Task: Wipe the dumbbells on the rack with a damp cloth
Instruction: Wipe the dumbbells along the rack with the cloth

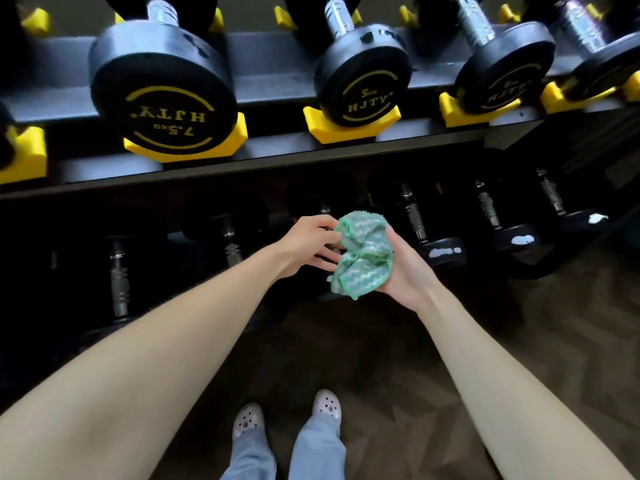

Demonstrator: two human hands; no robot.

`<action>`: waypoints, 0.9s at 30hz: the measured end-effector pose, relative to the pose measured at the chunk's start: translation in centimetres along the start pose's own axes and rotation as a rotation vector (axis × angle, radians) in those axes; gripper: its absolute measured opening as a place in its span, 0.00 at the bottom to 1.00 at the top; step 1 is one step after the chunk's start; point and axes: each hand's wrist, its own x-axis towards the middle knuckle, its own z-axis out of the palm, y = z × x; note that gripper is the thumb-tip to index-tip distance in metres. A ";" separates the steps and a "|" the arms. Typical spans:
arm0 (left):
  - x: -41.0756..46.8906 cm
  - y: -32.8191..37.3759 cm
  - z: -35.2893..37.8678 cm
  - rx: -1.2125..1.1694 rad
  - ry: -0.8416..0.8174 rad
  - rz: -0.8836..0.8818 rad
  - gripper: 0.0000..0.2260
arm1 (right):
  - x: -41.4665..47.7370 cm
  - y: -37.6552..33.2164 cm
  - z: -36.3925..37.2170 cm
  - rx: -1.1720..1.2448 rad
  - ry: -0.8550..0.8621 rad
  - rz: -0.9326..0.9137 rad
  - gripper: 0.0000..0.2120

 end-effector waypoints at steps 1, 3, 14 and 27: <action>0.4 0.1 0.8 0.029 0.013 0.011 0.06 | 0.0 -0.1 -0.7 -0.004 0.005 0.023 0.26; 1.4 0.3 2.6 0.122 0.020 0.060 0.09 | 0.1 -0.4 -2.4 0.006 0.030 0.068 0.27; 6.2 2.2 9.3 0.113 0.012 -0.108 0.19 | 1.5 -2.1 -10.3 -0.111 0.226 0.079 0.18; 7.8 -7.8 4.0 -0.144 0.570 -0.518 0.18 | 6.0 4.2 -8.9 -0.804 0.742 -0.052 0.19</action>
